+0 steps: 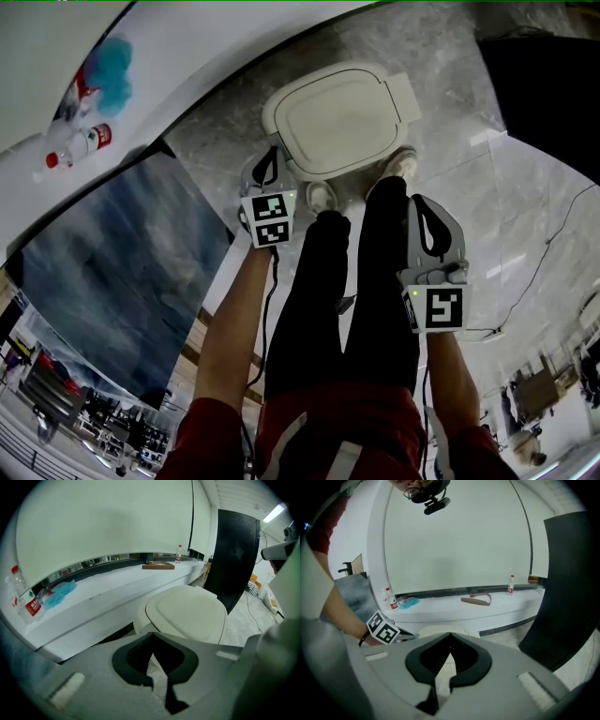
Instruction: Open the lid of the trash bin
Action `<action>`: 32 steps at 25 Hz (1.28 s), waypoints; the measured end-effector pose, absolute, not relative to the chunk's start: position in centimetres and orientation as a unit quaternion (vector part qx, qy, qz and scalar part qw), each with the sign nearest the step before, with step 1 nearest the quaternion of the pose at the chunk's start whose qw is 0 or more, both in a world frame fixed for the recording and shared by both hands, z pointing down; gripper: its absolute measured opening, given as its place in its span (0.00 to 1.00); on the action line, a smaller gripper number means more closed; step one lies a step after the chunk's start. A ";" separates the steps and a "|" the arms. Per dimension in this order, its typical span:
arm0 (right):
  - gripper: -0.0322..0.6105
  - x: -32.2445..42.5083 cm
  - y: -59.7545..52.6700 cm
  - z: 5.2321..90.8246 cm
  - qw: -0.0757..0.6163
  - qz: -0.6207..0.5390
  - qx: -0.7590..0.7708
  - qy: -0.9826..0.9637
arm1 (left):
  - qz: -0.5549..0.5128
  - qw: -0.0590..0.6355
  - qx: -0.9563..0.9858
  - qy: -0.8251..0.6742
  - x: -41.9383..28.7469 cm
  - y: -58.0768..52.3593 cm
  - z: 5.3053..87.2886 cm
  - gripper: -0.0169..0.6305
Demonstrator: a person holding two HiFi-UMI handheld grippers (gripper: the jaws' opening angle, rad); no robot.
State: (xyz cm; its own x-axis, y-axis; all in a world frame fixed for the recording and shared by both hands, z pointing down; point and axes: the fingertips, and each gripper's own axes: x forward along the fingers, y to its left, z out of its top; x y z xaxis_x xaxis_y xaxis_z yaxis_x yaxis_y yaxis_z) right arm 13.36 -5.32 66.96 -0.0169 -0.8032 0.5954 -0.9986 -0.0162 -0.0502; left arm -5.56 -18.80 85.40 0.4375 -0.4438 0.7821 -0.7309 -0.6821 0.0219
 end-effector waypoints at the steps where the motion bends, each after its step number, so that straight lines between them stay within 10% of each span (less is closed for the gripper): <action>1: 0.05 13.3 -5.3 67.0 0.204 0.241 0.671 -0.671 | 0.393 0.183 0.828 -0.355 -5.6 -18.8 85.5 0.04; 32: 0.05 13.2 -4.9 65.6 0.212 0.235 0.670 -0.671 | 0.386 0.193 0.837 -0.337 -5.4 -18.9 85.3 0.04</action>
